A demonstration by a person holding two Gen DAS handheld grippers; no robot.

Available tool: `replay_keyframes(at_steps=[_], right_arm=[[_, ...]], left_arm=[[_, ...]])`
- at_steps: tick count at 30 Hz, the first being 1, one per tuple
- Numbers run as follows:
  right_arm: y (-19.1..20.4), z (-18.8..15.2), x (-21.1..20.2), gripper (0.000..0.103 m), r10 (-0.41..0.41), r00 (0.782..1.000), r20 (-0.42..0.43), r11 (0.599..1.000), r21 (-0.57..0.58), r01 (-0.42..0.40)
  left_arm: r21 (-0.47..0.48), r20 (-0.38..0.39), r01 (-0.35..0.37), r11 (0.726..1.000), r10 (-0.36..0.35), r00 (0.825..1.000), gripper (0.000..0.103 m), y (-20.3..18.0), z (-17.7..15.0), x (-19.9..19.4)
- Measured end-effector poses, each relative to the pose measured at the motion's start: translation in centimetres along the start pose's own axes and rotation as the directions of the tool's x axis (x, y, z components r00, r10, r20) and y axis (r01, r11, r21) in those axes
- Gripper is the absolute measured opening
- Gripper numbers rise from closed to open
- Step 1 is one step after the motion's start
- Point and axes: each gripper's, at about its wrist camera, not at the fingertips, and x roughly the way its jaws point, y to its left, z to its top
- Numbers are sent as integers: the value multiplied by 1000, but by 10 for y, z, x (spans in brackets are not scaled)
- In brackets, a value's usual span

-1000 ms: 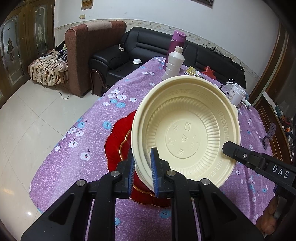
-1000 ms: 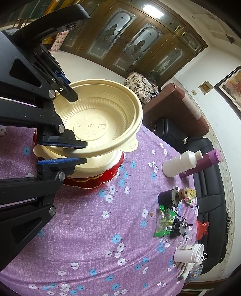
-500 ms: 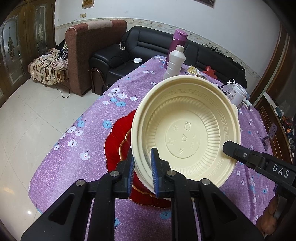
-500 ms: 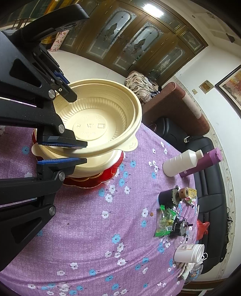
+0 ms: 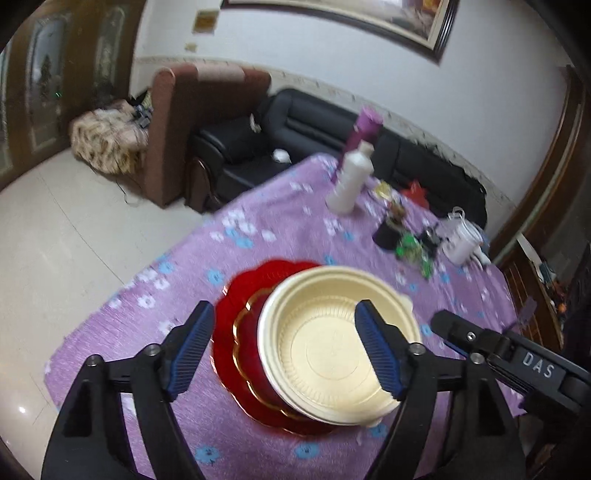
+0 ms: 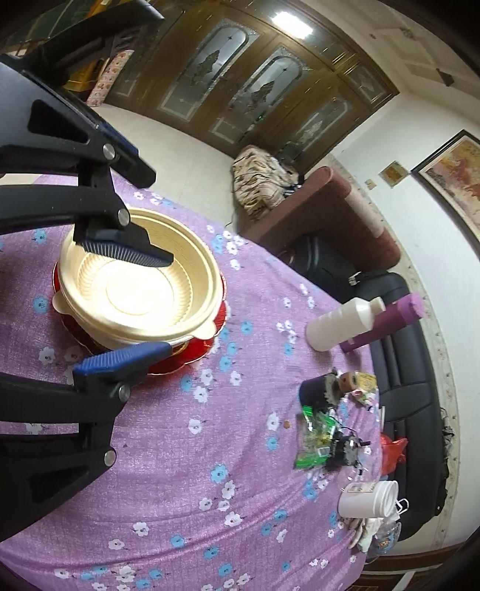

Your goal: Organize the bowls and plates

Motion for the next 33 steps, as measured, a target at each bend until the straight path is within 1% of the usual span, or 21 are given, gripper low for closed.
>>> replay_keyframes(at_steps=[1,2,3,4,5,6,8,9,12,13,14,15,17,18,20,22,23,25,26,33], right_arm=[[-1,-1,-5,52,15,1000,16,1000,-1,-15],[-1,-1,-10,63,21,999,33,1000,-4,-21],[-1,-2,-15,71,24,998,52,1000,-8,-23],[-1,-3,-19,74,25,997,66,1000,-16,-24],[-1,-6,-26,83,26,996,83,999,-43,-22],[-1,-7,-29,88,24,996,87,998,-64,-18],[-2,-15,-39,94,8,996,90,992,-128,3],[-3,-18,-41,102,7,996,86,989,-149,6],[-4,-33,-48,103,-5,999,46,962,-273,17],[-5,-40,-51,103,-23,999,37,942,-334,34],[-5,-46,-53,103,-38,998,41,927,-371,50],[-6,-50,-55,103,-46,998,45,917,-394,60],[-6,-62,-58,103,-55,997,52,887,-457,73],[-5,-65,-58,103,-57,997,50,878,-473,74],[0,-74,-55,103,-67,997,41,852,-518,78],[6,-81,-53,103,-69,997,39,827,-557,79],[11,-86,-50,103,-67,997,40,808,-585,78],[15,-89,-47,102,-72,997,36,788,-610,79],[18,-90,-45,102,-82,996,45,778,-622,92],[18,-90,-41,102,-88,995,45,776,-624,97]], left_arm=[[13,15,-9,1000,8,1000,80,-2,0,-3],[40,31,-20,999,18,999,81,-6,-2,-7],[58,40,-26,998,24,999,84,-8,-3,-9],[76,44,-31,997,28,999,87,-10,-5,-12],[102,41,-41,994,37,998,87,-13,-8,-13],[134,39,-56,989,51,998,88,-17,-12,-15],[211,24,-80,974,77,997,88,-24,-23,-17],[240,4,-87,967,88,996,89,-26,-28,-16],[307,-36,-89,948,105,994,91,-30,-46,-13],[317,-41,-97,943,116,992,94,-30,-51,-13],[328,-49,-103,939,126,991,96,-29,-55,-12],[333,-53,-107,937,131,990,103,-30,-58,-11],[341,-46,-129,931,153,987,103,-29,-61,-10],[345,-43,-134,929,159,986,103,-30,-63,-9],[347,-56,-140,927,170,984,103,-30,-64,-6],[350,-62,-137,926,169,984,103,-30,-65,-6],[352,-62,-138,926,170,983,103,-30,-65,-5],[350,-69,-134,927,169,983,103,-27,-64,-5],[347,-77,-133,928,169,983,103,-26,-63,-3],[321,-102,-91,943,130,986,103,-21,-62,2]])
